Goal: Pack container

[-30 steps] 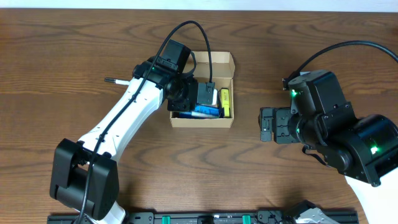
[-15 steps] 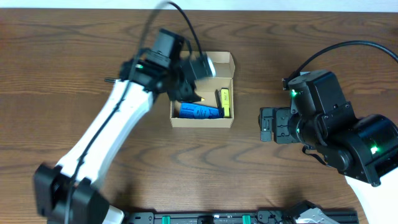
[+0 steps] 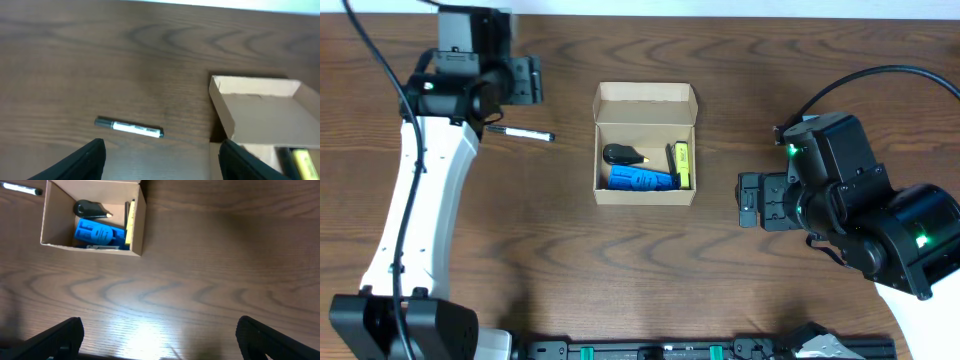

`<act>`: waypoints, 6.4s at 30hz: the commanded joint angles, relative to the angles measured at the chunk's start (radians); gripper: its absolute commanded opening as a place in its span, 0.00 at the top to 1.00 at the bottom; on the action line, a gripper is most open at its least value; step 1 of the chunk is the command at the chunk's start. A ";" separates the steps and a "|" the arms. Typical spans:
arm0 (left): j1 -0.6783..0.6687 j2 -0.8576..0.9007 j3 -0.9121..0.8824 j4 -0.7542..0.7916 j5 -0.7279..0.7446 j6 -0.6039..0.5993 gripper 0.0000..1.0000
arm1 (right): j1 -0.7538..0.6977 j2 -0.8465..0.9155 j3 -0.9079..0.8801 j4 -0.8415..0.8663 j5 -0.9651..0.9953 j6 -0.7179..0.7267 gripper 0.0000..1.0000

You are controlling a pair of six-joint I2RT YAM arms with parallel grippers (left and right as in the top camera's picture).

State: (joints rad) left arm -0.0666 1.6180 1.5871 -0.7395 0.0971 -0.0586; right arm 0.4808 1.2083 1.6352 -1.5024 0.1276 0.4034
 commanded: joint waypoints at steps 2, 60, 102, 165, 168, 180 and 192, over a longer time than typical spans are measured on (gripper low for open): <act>0.000 0.010 -0.002 -0.004 0.035 -0.095 0.05 | -0.003 -0.004 0.006 -0.002 0.002 -0.016 0.01; 0.074 0.665 0.229 -0.236 -0.022 -1.044 0.00 | -0.003 -0.004 0.006 -0.002 0.002 -0.016 0.01; 0.074 0.695 0.230 -0.283 -0.097 -0.856 0.94 | -0.003 -0.004 0.006 -0.002 0.002 -0.016 0.01; -0.464 0.436 0.241 -0.425 0.062 0.889 0.56 | -0.003 -0.004 0.006 -0.001 -0.004 -0.016 0.01; -0.464 0.394 0.262 -0.447 0.085 0.875 0.57 | -0.003 -0.004 0.006 -0.001 0.000 -0.016 0.01; -0.321 0.164 0.301 -0.282 0.153 0.545 0.94 | -0.003 0.000 0.003 0.063 -0.001 -0.016 0.57; 0.011 0.296 0.301 -0.197 0.264 -0.073 0.94 | -0.065 0.175 -0.156 0.401 -0.005 0.014 0.99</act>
State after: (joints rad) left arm -0.0837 1.8618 1.8893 -0.9386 0.3141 0.0589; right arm 0.4572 1.3190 1.5204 -1.1358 0.1230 0.4015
